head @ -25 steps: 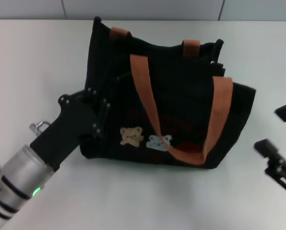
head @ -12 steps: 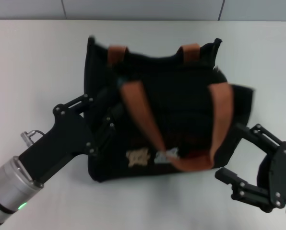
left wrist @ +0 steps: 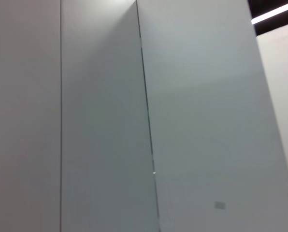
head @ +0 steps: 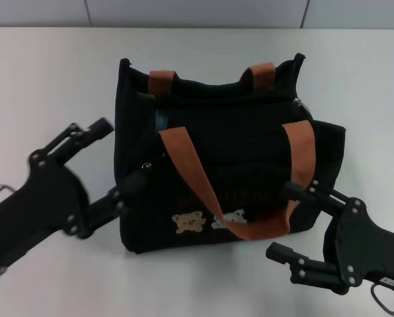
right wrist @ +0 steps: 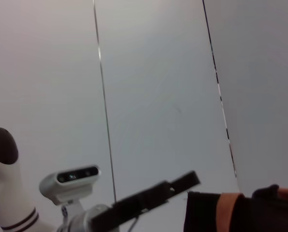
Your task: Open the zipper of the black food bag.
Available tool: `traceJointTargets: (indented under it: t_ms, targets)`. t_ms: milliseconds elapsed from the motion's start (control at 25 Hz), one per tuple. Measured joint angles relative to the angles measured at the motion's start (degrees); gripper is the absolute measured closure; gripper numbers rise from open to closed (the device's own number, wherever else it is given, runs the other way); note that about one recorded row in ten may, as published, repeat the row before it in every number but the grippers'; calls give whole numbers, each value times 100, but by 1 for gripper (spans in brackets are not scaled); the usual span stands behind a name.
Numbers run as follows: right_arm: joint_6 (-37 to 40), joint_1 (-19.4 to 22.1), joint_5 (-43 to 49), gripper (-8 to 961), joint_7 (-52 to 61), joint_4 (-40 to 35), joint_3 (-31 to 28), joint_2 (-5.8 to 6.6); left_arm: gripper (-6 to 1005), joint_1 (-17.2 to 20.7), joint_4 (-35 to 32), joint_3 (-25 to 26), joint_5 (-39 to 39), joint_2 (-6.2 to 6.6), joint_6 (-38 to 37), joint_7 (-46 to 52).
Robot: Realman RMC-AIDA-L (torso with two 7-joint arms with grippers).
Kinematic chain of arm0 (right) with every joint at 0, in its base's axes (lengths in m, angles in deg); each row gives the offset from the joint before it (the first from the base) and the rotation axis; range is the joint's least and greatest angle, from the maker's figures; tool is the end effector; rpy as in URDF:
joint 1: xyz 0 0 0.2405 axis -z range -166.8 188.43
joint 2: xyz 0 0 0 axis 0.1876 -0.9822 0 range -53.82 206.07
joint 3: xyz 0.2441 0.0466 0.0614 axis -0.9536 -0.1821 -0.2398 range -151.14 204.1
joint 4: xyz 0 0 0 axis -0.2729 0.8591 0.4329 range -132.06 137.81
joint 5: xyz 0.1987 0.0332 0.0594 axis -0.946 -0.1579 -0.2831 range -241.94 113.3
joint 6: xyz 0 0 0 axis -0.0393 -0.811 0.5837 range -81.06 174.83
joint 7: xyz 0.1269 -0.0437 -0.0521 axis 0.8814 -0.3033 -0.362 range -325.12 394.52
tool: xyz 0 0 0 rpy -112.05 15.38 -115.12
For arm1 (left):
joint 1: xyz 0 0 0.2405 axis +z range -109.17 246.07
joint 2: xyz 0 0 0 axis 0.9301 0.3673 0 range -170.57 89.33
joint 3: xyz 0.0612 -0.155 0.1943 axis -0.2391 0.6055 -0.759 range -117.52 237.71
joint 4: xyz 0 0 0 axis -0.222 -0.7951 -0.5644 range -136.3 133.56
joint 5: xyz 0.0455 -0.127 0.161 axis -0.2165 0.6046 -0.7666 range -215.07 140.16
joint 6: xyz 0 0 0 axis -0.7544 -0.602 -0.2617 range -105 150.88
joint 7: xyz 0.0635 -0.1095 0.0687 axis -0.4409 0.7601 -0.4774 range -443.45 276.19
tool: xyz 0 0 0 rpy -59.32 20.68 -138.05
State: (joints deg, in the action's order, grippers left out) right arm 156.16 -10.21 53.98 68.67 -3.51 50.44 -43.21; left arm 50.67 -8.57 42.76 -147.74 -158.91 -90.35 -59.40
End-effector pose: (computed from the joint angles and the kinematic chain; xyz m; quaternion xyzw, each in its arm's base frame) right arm 0.2716 0.2015 -0.0465 -0.8733 0.0897 0.4620 0.1260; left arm -0.2850 0.2075 -0.0101 -0.8262 -0.0225 -0.4839 0.2876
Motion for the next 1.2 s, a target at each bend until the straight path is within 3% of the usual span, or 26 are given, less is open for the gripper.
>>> traceJointTargets:
  t_ms: [80,160,240,280,360,480,1200]
  targets:
    - [-60,-20,1,101,57,-8,34,2,277,54,-128,-42,0,4,-87,74]
    - [-150,-73,1,101,175,-36,109,7,260,138,-458,-508,-13,8,-173,96]
    - [-197,-99,0,101,250,-62,133,8,243,112,-670,-1343,-19,5,-165,131]
    - [-241,-122,0,101,322,-92,167,8,235,112,-670,-1343,-19,5,-165,131]
    - [-322,-189,1,100,492,-183,315,4,218,-7,-841,-1994,-19,-1,-122,400]
    - [-324,-223,1,100,564,-245,424,4,192,-101,-920,-2245,-20,-8,-1,700]
    - [-275,-215,-24,100,668,-452,629,7,197,-160,-970,-2296,20,-36,163,896]
